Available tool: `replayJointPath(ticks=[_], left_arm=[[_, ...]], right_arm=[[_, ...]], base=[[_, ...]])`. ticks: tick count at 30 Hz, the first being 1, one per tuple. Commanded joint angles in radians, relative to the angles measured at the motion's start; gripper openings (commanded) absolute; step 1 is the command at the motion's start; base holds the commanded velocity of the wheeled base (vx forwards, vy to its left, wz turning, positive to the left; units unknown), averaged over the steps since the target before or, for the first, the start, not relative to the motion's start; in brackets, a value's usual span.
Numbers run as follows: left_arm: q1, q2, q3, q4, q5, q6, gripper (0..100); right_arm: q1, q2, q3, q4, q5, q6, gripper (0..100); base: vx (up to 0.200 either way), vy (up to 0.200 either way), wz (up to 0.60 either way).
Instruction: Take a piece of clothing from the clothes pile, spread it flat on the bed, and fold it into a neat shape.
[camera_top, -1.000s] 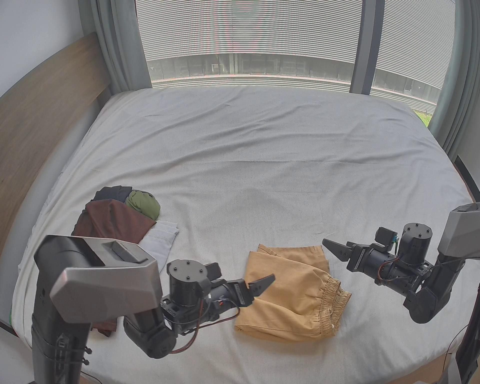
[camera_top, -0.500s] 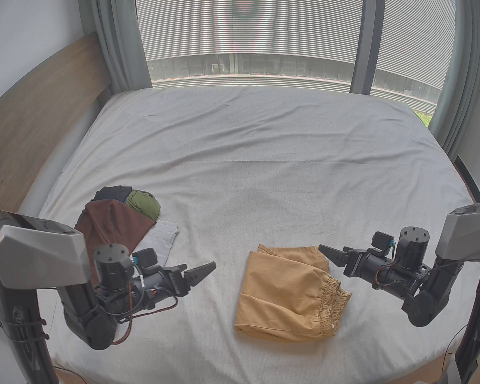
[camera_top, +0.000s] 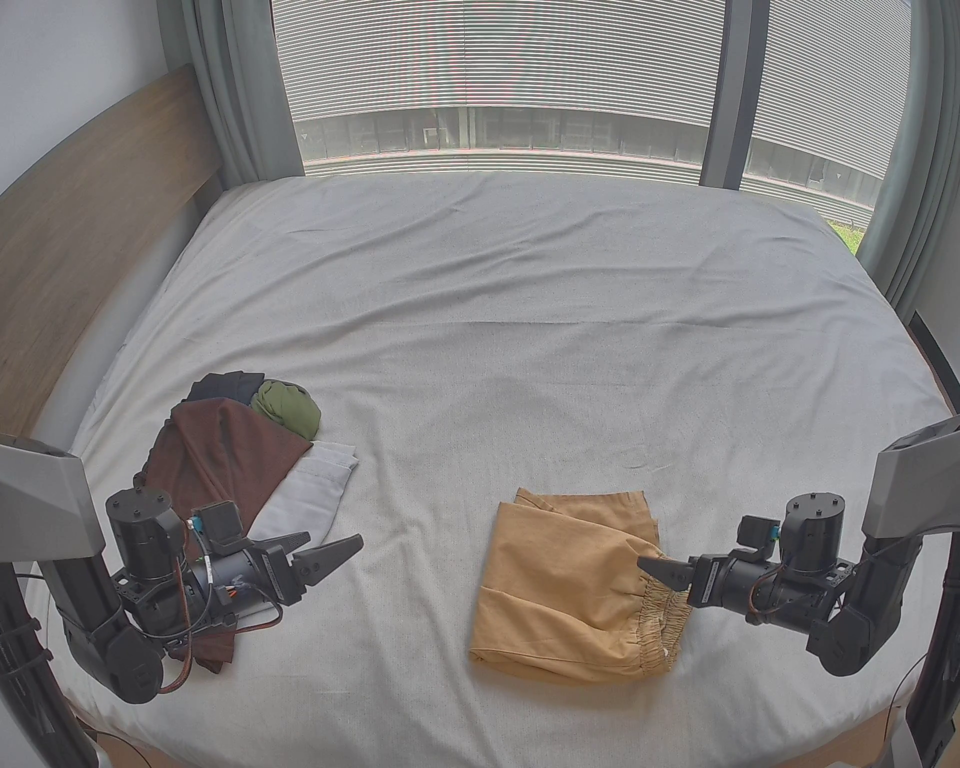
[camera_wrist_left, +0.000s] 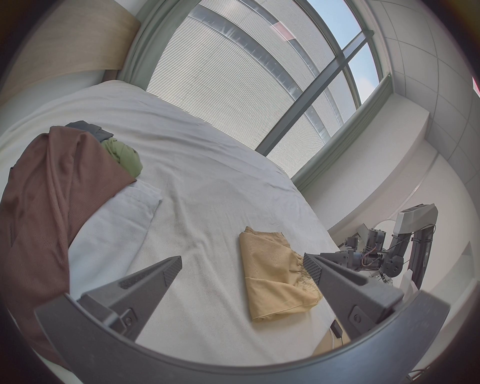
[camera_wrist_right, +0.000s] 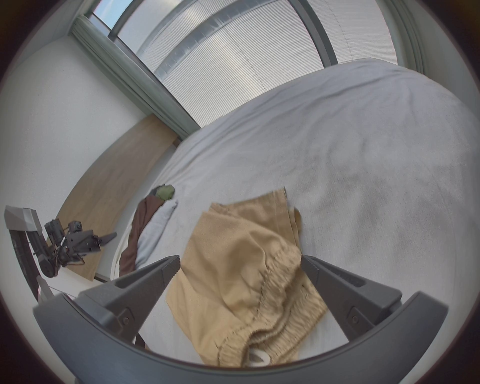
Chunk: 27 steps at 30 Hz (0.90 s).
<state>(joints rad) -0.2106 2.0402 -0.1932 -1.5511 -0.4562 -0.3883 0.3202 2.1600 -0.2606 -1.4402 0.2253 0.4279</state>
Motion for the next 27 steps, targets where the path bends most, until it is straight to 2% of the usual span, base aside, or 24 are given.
replayJointPath(ticks=[1,12,24,26,27], left_arm=[[0.005,0.021,0.014,0.000,-0.006,0.008,100],[0.023,0.120,-0.020,-0.001,-0.013,0.012,100],[0.027,0.137,-0.031,-0.001,-0.015,0.011,100],[0.028,0.137,-0.031,-0.001,-0.015,0.011,100],[0.028,0.137,-0.031,-0.001,-0.015,0.012,100]], right_arm=[[-0.003,0.040,0.054,0.007,0.000,-0.008,100],[-0.015,0.147,0.103,-0.002,-0.001,-0.006,100],[-0.004,0.285,0.092,-0.071,-0.004,0.006,100],[0.003,0.288,0.090,-0.072,-0.029,0.014,100],[0.022,0.291,0.081,-0.072,-0.063,0.031,100]], base=[[0.000,0.000,0.00],[0.000,0.000,0.00],[0.000,0.000,0.00],[0.000,0.000,0.00],[0.000,0.000,0.00]])
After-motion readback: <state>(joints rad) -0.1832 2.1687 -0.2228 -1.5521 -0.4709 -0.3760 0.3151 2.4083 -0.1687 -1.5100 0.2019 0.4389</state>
